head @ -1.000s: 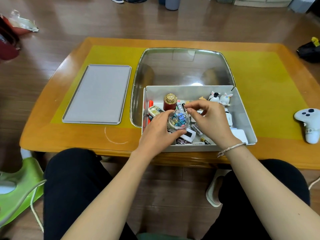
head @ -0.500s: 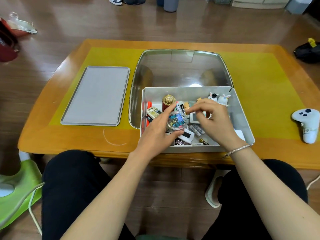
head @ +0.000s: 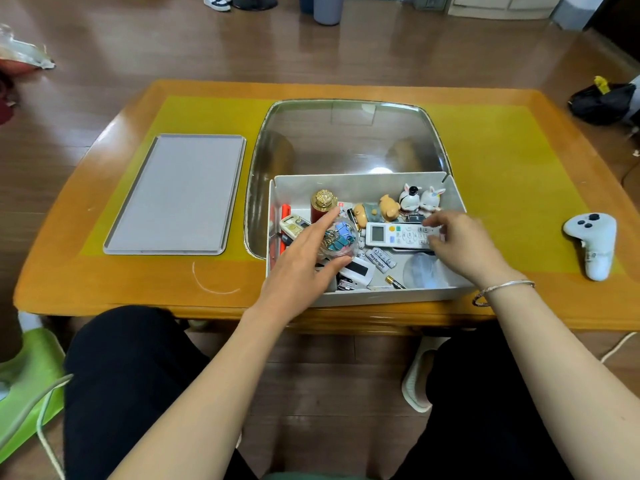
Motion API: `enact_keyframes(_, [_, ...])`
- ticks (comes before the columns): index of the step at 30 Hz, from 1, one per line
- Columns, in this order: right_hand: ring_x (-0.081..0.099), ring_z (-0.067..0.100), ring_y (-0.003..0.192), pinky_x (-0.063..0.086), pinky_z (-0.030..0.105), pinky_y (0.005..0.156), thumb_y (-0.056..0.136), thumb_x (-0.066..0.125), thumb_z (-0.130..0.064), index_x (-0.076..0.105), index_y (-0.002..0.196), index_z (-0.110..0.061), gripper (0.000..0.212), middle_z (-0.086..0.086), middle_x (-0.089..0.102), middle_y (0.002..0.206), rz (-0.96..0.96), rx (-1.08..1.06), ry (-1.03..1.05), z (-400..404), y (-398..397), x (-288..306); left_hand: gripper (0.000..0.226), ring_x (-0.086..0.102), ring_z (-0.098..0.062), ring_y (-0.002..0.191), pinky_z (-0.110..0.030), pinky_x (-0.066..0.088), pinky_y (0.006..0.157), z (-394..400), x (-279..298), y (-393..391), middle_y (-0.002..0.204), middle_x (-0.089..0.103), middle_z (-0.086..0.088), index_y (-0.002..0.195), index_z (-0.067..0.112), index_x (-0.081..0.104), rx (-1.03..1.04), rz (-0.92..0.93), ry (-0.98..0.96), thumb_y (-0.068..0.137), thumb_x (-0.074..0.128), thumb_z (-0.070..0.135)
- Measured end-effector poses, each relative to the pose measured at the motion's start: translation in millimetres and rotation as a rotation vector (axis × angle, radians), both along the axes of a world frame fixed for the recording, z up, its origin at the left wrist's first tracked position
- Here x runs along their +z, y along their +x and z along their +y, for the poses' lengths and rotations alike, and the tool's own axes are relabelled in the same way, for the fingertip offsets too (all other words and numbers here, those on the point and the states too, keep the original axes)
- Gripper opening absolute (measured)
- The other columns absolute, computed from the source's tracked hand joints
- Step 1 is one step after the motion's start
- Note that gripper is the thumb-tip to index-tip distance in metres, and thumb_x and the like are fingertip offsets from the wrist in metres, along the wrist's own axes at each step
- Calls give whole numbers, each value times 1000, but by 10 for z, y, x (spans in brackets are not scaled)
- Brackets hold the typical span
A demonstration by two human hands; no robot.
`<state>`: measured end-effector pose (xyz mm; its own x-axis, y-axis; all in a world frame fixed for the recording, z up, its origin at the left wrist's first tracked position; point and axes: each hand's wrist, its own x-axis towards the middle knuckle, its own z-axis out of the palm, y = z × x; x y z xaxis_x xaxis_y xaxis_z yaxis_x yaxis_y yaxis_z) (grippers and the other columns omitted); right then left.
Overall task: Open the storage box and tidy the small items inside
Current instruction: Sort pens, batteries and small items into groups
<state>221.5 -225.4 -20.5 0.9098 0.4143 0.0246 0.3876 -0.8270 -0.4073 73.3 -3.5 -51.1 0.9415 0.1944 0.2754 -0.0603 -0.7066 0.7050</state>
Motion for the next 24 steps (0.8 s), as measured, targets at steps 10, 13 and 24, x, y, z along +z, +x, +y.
enact_keyframes(10, [59, 25, 100, 48, 36, 83, 68, 79, -45, 68, 99, -20, 41, 4, 66, 103, 21, 134, -276, 112, -14, 84, 57, 38, -4, 126, -23, 50, 91, -5, -15, 9, 143, 40, 5, 145, 37, 32, 61, -5, 2, 92, 53, 40])
enact_keyframes(13, [56, 23, 106, 47, 33, 86, 63, 80, -48, 66, 106, -30, 49, -1, 64, 112, 117, 222, -456, 128, -95, 55, 60, 43, -13, 128, -34, 52, 93, -7, 7, 3, 143, 43, 0, 147, 38, 29, 86, 30, 6, 91, 49, 48])
enact_keyframes(24, [54, 22, 104, 45, 34, 92, 67, 75, -39, 62, 115, -22, 53, 3, 52, 109, 215, 297, -409, 157, -106, 99, 74, 45, -3, 118, -5, 44, 85, -4, 146, 33, 131, 43, 4, 139, 23, 39, 146, 82, -244, 76, 77, 37])
